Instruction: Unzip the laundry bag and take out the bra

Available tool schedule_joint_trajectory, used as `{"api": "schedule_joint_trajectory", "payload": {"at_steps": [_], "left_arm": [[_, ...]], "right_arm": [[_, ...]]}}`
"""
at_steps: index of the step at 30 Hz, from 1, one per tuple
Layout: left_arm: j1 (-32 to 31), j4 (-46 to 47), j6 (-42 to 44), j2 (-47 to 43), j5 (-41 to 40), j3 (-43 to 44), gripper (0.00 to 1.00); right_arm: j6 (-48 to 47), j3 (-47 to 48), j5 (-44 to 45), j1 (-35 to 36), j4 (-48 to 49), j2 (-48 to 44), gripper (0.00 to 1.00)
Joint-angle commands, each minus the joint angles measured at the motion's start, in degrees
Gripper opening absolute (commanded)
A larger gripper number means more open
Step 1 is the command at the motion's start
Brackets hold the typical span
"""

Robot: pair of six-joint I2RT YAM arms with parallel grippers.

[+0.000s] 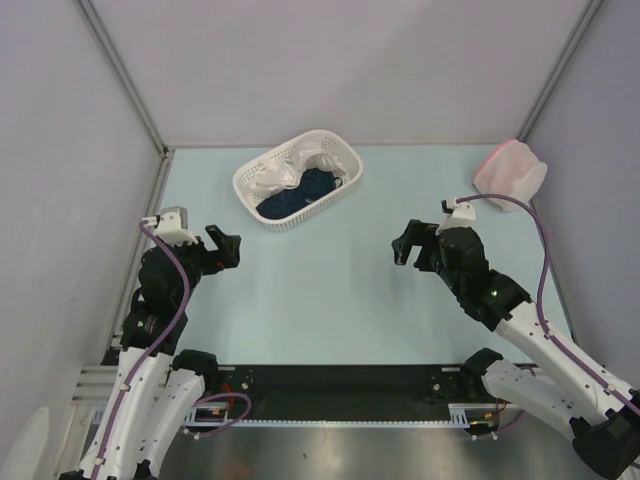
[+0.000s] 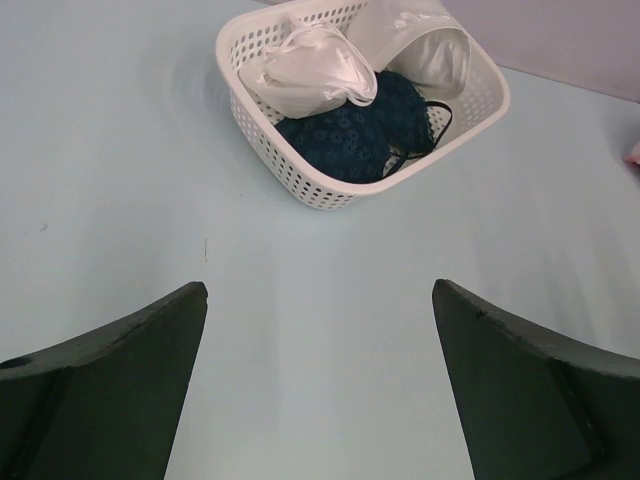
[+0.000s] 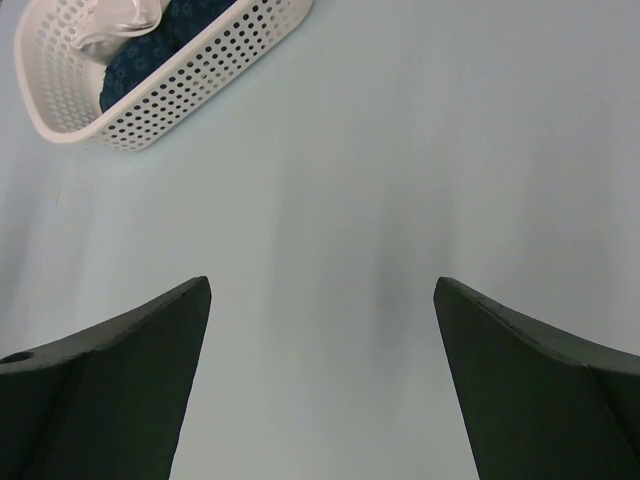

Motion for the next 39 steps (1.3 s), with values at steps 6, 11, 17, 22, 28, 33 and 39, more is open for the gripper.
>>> {"api": "schedule_joint_trajectory", "payload": {"at_steps": [6,11,17,22,28,33,39], "left_arm": [[0.62,1.19,-0.49,-0.13,-1.05,0.21,0.99],[0.62,1.54,-0.40,-0.05,0.09,0.04,1.00],[0.62,1.63,-0.40,0.13,0.00,-0.05,0.99],[0.62,1.63,-0.31,0.31,-0.08,-0.05,1.00],[0.62,1.54,-0.31,0.13,-0.52,-0.14,1.00],[0.62,1.54,-0.31,0.31,-0.61,-0.14,1.00],[0.62,1.54,-0.22,0.39,-1.40,0.04,1.00]], "right_arm": [[-0.64,0.79,3.55,-0.40,-0.23,0.04,1.00],[-0.98,1.93,4.69,-1.71,-0.40,1.62,1.00],[-6.51,7.01,3.90,-8.11,-1.28,5.49,1.00],[-11.62,14.49,4.96,-16.90,-3.65,13.13,1.00],[-13.64,22.22,9.52,-26.66,-0.59,24.19,1.00],[-11.72,27.84,2.52,-36.76,1.44,31.67,1.00],[-12.50,33.12,2.13,-43.11,2.50,41.52,1.00]]}}
